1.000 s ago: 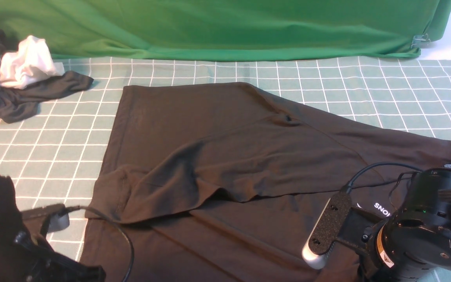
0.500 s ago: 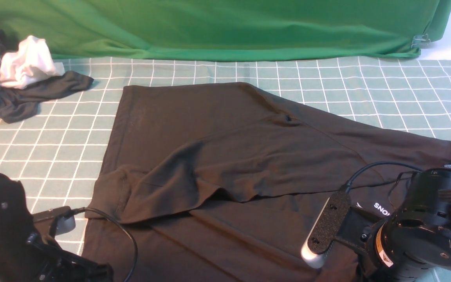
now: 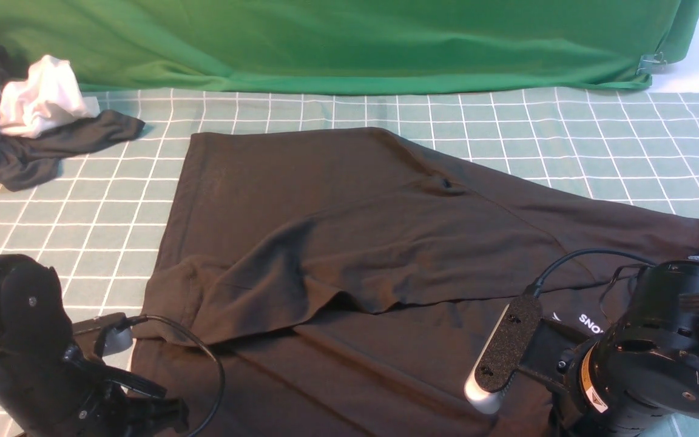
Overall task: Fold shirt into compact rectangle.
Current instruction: 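Grasp the near edge of the shirt at its hem and shoulder corners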
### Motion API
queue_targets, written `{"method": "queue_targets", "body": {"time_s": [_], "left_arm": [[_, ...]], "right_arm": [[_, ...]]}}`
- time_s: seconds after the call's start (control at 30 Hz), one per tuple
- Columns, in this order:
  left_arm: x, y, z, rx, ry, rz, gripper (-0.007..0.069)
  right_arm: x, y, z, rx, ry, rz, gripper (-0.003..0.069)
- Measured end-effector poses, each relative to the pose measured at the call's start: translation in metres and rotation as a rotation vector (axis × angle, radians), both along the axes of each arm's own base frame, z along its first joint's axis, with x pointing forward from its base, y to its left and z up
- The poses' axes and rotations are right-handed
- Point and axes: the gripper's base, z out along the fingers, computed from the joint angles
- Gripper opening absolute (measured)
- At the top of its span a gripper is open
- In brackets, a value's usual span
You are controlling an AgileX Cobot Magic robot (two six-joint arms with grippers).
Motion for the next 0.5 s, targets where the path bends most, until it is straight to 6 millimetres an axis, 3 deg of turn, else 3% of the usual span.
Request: {"method": "queue_targets", "body": {"time_s": [0.27,0.5], "left_arm": [[-0.0016,-0.0006,-0.0015,-0.015,-0.007,-0.048,0.0027],[-0.0012,-0.0019,0.0080,-0.034,-0.030,-0.066,0.0013]], "right_arm": [[0.0000,0.0000,0.0000,0.000,0.000,0.000,0.0031],[0.0000,0.0000,0.0000,0.000,0.000,0.000,0.0033]]}}
